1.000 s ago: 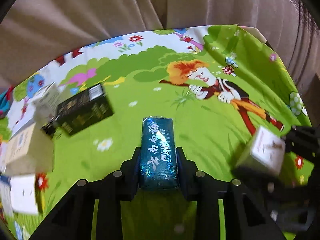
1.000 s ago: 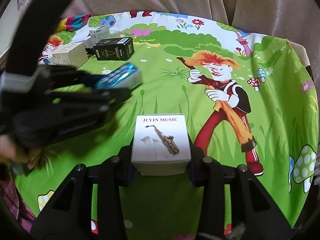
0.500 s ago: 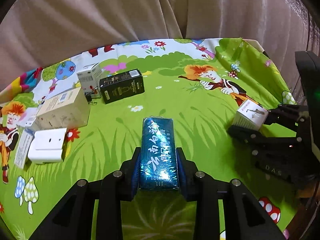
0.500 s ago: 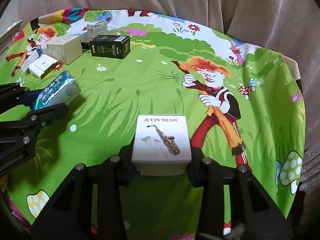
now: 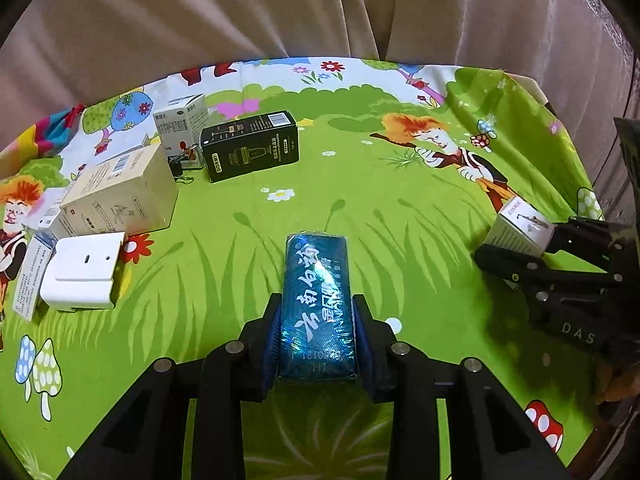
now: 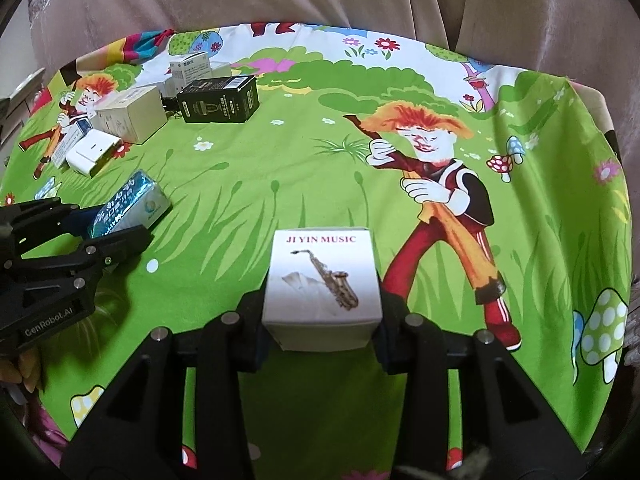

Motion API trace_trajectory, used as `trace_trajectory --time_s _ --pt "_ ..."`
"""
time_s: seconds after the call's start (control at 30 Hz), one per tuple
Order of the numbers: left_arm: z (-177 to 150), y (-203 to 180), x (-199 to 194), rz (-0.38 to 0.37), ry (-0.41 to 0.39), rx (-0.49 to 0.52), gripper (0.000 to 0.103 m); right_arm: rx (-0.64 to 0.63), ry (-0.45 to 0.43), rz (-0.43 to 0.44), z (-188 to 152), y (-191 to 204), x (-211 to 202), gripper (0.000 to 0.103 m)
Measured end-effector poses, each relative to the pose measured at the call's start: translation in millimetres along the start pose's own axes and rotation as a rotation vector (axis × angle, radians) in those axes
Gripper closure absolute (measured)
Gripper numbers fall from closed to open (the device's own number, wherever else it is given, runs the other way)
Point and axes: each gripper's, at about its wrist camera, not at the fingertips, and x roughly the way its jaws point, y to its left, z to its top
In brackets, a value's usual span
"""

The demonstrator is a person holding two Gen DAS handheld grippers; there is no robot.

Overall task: Organize rigid objects
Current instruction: 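Lift both held items and carry them toward the purple-rimmed storage box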

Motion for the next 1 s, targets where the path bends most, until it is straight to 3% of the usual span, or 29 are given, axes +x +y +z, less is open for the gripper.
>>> trace_trajectory --time_s 0.07,0.17,0.27,0.4,0.53,0.67,1.0 --pt "0.4 -0.7 -3.0 0.017 0.020 -0.009 0.069 0.002 -0.012 -0.019 0.1 1.4 -3.1 0.059" --pt "2.3 0.2 -37.9 -0.009 -0.052 -0.061 0.069 0.084 -0.178 -0.028 -5.5 -0.2 -38.5 0.059" --pt "9.7 -7.1 -106.4 0.059 -0.264 -0.013 0.069 0.137 -0.419 -0.061 -15.1 17.4 -104.1 0.059" --pt "17.4 -3.1 -200.5 0.124 -0.528 -0.039 0.069 0.124 -0.714 -0.093 -13.7 43.4 -191.5 0.059" --pt "9.9 -0.2 -259.1 0.195 -0.713 -0.057 0.069 0.114 -0.967 -0.107 -19.3 65.9 -261.3 0.059" --pt "-5.2 3.6 -290.1 0.250 -0.829 -0.062 0.069 0.089 -1.057 -0.096 -23.9 84.3 -289.9 0.059" --pt "-28.6 32.6 -303.9 0.261 -0.801 -0.107 0.069 0.030 -1.066 -0.023 -15.9 112.7 -305.3 0.059"
